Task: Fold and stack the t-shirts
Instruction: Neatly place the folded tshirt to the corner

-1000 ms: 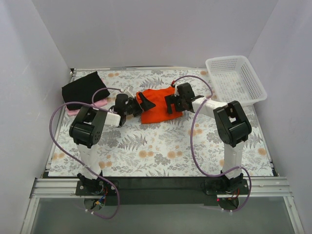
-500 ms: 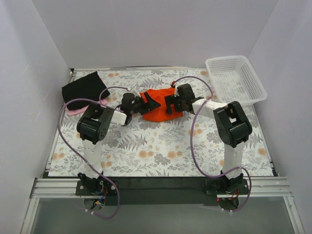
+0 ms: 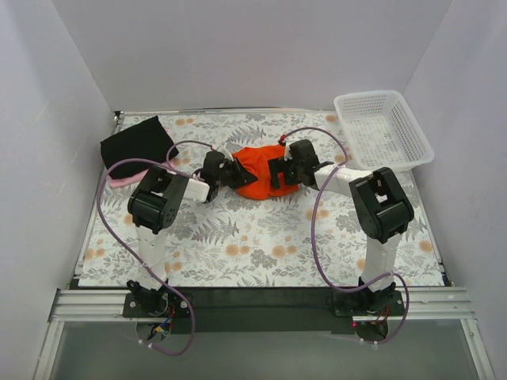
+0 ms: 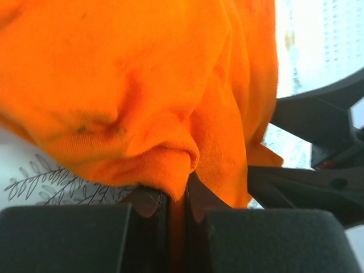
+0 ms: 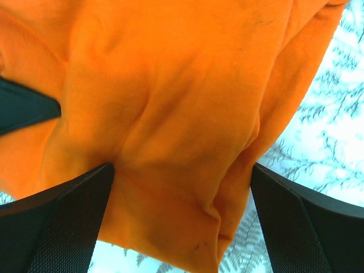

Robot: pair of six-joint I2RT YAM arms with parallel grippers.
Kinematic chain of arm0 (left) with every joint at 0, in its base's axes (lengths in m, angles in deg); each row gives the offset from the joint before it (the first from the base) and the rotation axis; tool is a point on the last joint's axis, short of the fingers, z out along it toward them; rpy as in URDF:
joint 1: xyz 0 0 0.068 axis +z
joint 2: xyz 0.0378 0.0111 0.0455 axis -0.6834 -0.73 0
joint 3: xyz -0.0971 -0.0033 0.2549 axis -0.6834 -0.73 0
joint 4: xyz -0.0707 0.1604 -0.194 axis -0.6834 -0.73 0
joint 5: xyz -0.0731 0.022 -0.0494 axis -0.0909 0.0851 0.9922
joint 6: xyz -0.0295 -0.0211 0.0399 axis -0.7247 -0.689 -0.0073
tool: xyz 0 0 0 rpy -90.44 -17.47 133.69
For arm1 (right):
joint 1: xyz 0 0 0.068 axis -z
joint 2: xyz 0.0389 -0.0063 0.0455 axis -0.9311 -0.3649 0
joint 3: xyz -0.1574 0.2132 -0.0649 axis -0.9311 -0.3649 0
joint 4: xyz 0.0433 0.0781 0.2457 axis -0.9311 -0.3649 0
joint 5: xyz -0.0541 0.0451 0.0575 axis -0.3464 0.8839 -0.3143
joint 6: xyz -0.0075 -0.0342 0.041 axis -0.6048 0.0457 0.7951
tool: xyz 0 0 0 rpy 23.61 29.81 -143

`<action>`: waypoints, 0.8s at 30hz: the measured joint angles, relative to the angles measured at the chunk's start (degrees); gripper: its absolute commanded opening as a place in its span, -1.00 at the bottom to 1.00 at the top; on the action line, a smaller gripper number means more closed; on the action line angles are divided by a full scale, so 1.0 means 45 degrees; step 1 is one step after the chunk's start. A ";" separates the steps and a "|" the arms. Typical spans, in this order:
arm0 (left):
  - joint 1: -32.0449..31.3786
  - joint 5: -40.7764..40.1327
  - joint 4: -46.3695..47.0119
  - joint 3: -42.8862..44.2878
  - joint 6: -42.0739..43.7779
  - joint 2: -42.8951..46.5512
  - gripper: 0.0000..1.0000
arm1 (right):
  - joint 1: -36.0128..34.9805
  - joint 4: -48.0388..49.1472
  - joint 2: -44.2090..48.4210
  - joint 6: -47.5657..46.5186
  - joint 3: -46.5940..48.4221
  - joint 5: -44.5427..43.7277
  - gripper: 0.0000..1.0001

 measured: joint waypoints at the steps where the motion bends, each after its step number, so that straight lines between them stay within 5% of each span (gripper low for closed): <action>1: -0.0024 -0.0146 -0.0408 0.0053 0.0228 0.0146 -1.00 | -0.0029 -0.0024 0.0121 0.0019 -0.0141 0.0005 0.87; 11: 0.0840 -0.1506 -0.5445 0.1093 0.2671 0.2113 -1.00 | -0.0180 -0.0937 0.1744 0.0087 -0.1535 0.0233 0.88; 24: 0.3021 -0.1870 -0.8952 0.3725 0.4857 0.2652 -1.00 | -0.0204 -0.1107 0.3181 0.0073 -0.2467 0.0272 0.89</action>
